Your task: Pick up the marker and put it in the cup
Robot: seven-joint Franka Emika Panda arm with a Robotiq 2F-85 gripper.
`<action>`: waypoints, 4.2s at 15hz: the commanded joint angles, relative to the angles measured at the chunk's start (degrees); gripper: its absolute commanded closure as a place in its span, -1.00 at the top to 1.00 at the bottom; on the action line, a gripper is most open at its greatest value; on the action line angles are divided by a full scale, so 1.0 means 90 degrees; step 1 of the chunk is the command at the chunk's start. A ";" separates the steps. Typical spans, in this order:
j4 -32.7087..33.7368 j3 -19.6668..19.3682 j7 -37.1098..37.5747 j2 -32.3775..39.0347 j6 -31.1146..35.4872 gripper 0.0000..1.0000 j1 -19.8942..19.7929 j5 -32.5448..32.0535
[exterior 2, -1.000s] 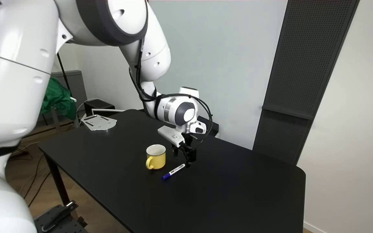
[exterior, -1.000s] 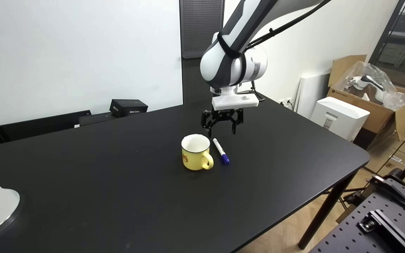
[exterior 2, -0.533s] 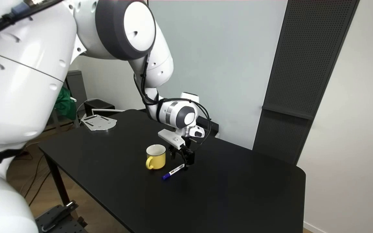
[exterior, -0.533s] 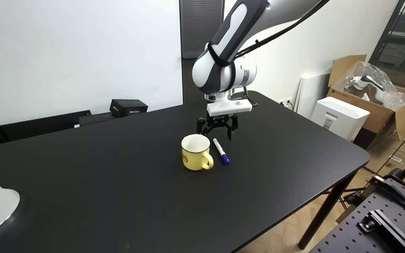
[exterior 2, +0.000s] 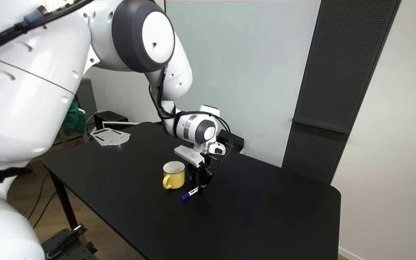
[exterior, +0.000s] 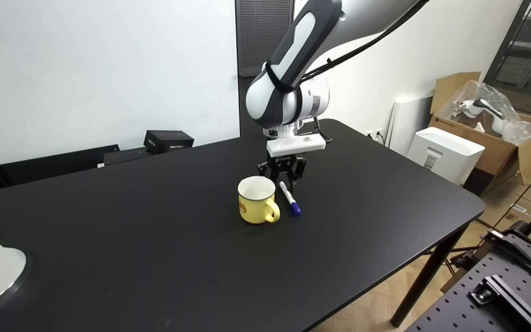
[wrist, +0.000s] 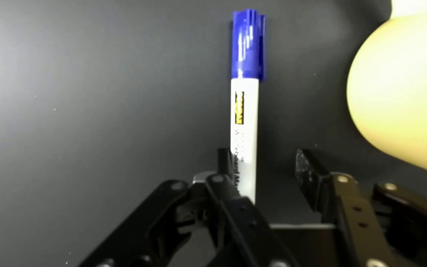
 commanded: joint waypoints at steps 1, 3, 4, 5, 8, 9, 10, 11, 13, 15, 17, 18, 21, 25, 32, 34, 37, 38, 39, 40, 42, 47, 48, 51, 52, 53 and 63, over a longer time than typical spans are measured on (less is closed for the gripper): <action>0.0224 -0.0023 -0.0105 0.0053 -0.0310 -0.62 0.0000 0.0100; 0.0219 0.0014 -0.0150 0.0005 -0.0467 -0.91 -0.0049 0.0173; 0.0204 0.0028 -0.0174 -0.0034 -0.0546 -0.98 -0.0075 0.0213; 0.0182 0.0022 -0.0172 -0.0092 -0.0640 -0.98 -0.0089 0.0247; 0.0114 -0.0036 -0.0135 -0.0318 -0.0952 -0.91 -0.0101 0.0298; 0.0091 -0.0050 -0.0118 -0.0441 -0.1121 -0.91 -0.0109 0.0294; 0.0079 -0.0110 -0.0007 -0.0596 -0.1349 -0.91 -0.0071 0.0234; 0.0091 -0.0140 0.0026 -0.0733 -0.1587 -0.91 -0.0057 0.0198; 0.0131 -0.0202 0.0126 -0.1069 -0.2129 -0.91 0.0002 0.0083; 0.0269 -0.0223 0.0210 -0.1294 -0.2628 -0.91 0.0060 -0.0044; 0.0526 -0.0160 0.0175 -0.1358 -0.3173 -0.91 0.0078 -0.0055; 0.0670 -0.0128 0.0150 -0.1352 -0.3415 -0.91 0.0092 -0.0048; 0.1255 0.0003 -0.0022 -0.1116 -0.4153 -0.91 0.0143 0.0050; 0.2254 0.0192 -0.0201 -0.0537 -0.5413 -0.91 0.0167 0.0328; 0.2251 0.0178 -0.0217 -0.0445 -0.5441 -0.65 0.0223 0.0304; 0.2284 0.0165 -0.0215 -0.0372 -0.5549 -0.91 0.0181 0.0354; 0.2701 0.0181 -0.0296 0.0019 -0.5804 -0.91 0.0183 0.0348; 0.2857 0.0191 -0.0308 0.0166 -0.5890 -0.91 0.0200 0.0340; 0.3007 0.0203 -0.0315 0.0309 -0.5974 -0.91 0.0222 0.0332; 0.3189 0.0216 -0.0319 0.0461 -0.6083 -0.91 0.0251 0.0316; 0.3563 0.0238 -0.0335 0.0758 -0.6300 -0.91 0.0317 0.0282; 0.4539 0.0275 -0.0476 0.1456 -0.6697 -0.91 0.0547 0.0130; 0.4720 0.0279 -0.0502 0.1584 -0.6780 -0.91 0.0583 0.0130; 0.5184 0.0288 -0.0573 0.1906 -0.7024 -0.91 0.0666 0.0141; 0.5322 0.0290 -0.0593 0.2007 -0.7119 -0.91 0.0684 0.0146; 0.5453 0.0292 -0.0606 0.2105 -0.7194 -0.91 0.0694 0.0159; 0.6460 0.0293 -0.0526 0.2798 -0.7749 0.67 0.0642 0.0354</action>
